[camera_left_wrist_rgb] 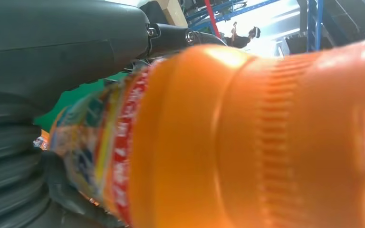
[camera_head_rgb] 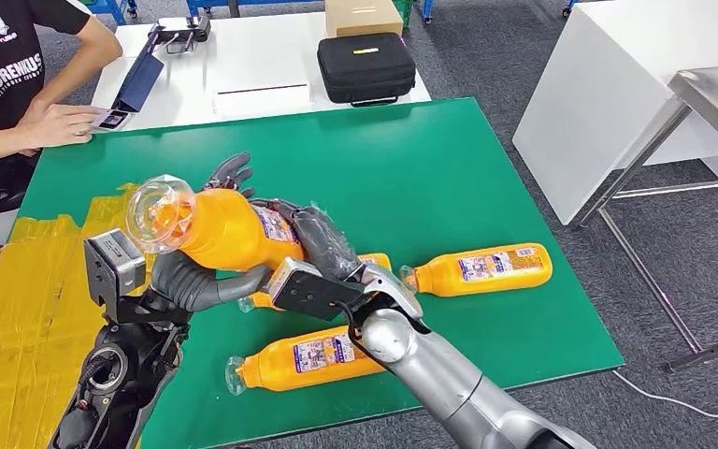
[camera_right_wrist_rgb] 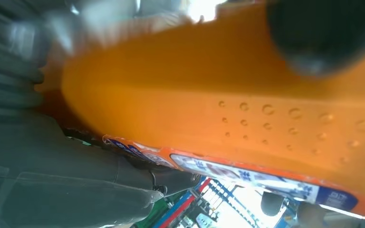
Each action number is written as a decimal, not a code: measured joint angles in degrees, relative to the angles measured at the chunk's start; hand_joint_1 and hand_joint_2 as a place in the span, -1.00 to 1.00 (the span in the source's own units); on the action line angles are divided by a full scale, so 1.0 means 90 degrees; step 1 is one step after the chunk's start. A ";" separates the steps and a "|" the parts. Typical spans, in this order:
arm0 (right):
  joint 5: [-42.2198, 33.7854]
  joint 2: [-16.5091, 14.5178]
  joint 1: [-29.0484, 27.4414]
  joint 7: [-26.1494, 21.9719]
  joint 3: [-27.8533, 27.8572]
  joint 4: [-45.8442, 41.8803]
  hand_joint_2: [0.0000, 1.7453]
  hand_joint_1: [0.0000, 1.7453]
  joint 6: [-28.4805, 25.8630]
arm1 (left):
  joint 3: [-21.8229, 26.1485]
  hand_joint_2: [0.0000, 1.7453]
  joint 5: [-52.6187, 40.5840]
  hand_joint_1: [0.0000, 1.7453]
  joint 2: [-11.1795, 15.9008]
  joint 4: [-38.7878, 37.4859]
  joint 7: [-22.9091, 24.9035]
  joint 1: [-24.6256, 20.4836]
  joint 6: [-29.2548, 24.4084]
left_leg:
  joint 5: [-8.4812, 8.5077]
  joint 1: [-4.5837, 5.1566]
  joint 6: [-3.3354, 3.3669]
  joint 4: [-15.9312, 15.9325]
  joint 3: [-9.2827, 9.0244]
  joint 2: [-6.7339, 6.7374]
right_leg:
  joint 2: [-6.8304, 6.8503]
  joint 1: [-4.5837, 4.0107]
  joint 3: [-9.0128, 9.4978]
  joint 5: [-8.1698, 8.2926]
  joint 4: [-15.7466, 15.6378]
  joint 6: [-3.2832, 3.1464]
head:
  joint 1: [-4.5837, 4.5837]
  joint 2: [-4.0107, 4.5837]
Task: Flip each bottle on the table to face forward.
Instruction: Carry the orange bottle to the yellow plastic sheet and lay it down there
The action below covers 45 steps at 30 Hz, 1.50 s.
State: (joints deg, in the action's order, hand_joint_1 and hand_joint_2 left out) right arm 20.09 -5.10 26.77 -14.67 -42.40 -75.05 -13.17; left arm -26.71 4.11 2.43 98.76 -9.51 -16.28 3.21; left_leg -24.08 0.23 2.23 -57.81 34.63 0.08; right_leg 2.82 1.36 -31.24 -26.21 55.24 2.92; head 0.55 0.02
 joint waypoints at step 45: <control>0.0459 0.0455 -0.0364 0.0422 0.0471 -0.1380 1.00 -1.00 -0.0493 | 0.1220 1.00 -0.3023 1.00 0.0048 0.0148 -0.0310 0.0212 -0.2278 | 0.0000 0.0001 0.0000 0.0000 -0.0001 0.0000 | 0.0000 0.0001 -0.0004 0.0000 -0.0001 0.0000 | -0.0001 -0.0001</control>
State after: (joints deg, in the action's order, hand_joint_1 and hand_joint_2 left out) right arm 24.22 -1.01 23.49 -10.87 -38.16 -87.47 -17.60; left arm -15.73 -23.10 2.87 100.08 -12.29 -14.37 -17.29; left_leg -24.08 0.24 2.23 -57.81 34.62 0.08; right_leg 2.82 1.37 -31.27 -26.21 55.23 2.92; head 0.54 0.02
